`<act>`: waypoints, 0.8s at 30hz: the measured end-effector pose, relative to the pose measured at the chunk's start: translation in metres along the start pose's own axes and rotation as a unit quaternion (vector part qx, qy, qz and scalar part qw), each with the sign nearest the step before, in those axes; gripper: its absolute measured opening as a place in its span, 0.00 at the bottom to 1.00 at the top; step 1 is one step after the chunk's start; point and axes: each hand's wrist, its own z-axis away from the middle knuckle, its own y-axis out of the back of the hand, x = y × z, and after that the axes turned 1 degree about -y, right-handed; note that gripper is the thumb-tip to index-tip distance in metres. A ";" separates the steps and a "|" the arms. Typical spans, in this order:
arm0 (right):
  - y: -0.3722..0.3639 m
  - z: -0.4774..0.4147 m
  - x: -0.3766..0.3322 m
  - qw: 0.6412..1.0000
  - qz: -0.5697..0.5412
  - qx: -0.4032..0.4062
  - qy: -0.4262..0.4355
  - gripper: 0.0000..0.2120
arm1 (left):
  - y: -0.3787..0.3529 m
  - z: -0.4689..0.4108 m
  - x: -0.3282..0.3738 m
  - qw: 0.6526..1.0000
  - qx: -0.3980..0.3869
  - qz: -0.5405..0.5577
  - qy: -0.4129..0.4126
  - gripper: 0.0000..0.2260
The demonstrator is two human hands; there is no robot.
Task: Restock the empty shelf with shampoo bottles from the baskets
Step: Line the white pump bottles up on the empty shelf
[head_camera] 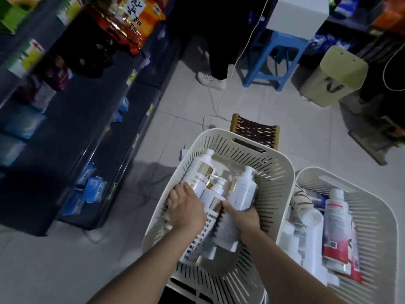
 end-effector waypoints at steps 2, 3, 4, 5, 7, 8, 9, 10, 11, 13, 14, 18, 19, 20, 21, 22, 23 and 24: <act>0.002 -0.001 -0.001 1.000 -0.014 -0.008 -0.014 0.20 | -0.005 -0.001 0.001 1.000 0.014 0.005 0.010 0.32; 0.003 -0.002 -0.001 0.999 -0.024 -0.009 -0.020 0.20 | -0.008 -0.002 0.001 1.000 0.020 0.016 0.010 0.32; 0.004 -0.001 0.000 0.999 -0.034 -0.012 -0.027 0.20 | -0.009 -0.002 0.002 0.999 0.025 0.030 0.010 0.31; 0.006 0.001 0.001 0.998 -0.046 -0.019 -0.037 0.20 | -0.010 -0.002 0.003 0.998 0.028 0.047 0.009 0.31; 0.011 0.004 0.004 0.995 -0.076 -0.037 -0.055 0.20 | -0.010 -0.002 0.004 0.996 0.031 0.080 0.013 0.31; 0.013 0.006 0.005 0.993 -0.088 -0.049 -0.062 0.19 | -0.011 -0.001 0.004 0.995 0.032 0.089 0.013 0.32; 0.015 0.008 0.006 0.991 -0.098 -0.065 -0.070 0.19 | -0.012 0.001 0.004 0.996 0.034 0.087 0.012 0.32; 0.016 0.010 0.006 0.988 -0.108 -0.078 -0.075 0.19 | -0.013 0.002 0.004 0.996 0.035 0.082 0.010 0.33; 0.017 0.010 0.006 0.986 -0.121 -0.087 -0.077 0.19 | -0.013 0.002 0.004 0.996 0.033 0.080 0.013 0.34; 0.019 0.009 0.005 0.983 -0.144 -0.085 -0.072 0.22 | -0.013 -0.003 0.007 0.995 0.023 0.087 0.038 0.36; 0.021 0.008 0.005 0.982 -0.156 -0.079 -0.071 0.23 | -0.012 -0.005 0.010 0.995 0.020 0.086 0.049 0.35; 0.031 0.003 0.006 0.977 -0.186 -0.077 -0.065 0.23 | -0.016 -0.012 0.013 0.990 -0.001 0.124 0.064 0.28; 0.032 0.002 0.007 0.977 -0.188 -0.085 -0.061 0.23 | -0.017 -0.015 0.012 0.981 -0.017 0.177 0.080 0.28; 0.031 0.001 0.007 0.977 -0.186 -0.090 -0.054 0.24 | -0.017 -0.018 0.010 0.972 -0.028 0.215 0.092 0.27; 0.028 0.001 0.006 0.977 -0.185 -0.092 -0.046 0.25 | -0.015 -0.023 0.006 0.967 -0.035 0.232 0.097 0.26; 0.026 0.000 0.005 0.978 -0.185 -0.089 -0.041 0.26 | -0.014 -0.026 0.004 0.966 -0.047 0.236 0.098 0.26; 0.024 0.000 0.006 0.978 -0.185 -0.087 -0.039 0.28 | -0.013 -0.028 0.002 0.964 -0.059 0.240 0.097 0.26; 0.024 0.000 0.005 0.978 -0.186 -0.088 -0.039 0.30 | -0.012 -0.029 -0.001 0.961 -0.072 0.248 0.098 0.26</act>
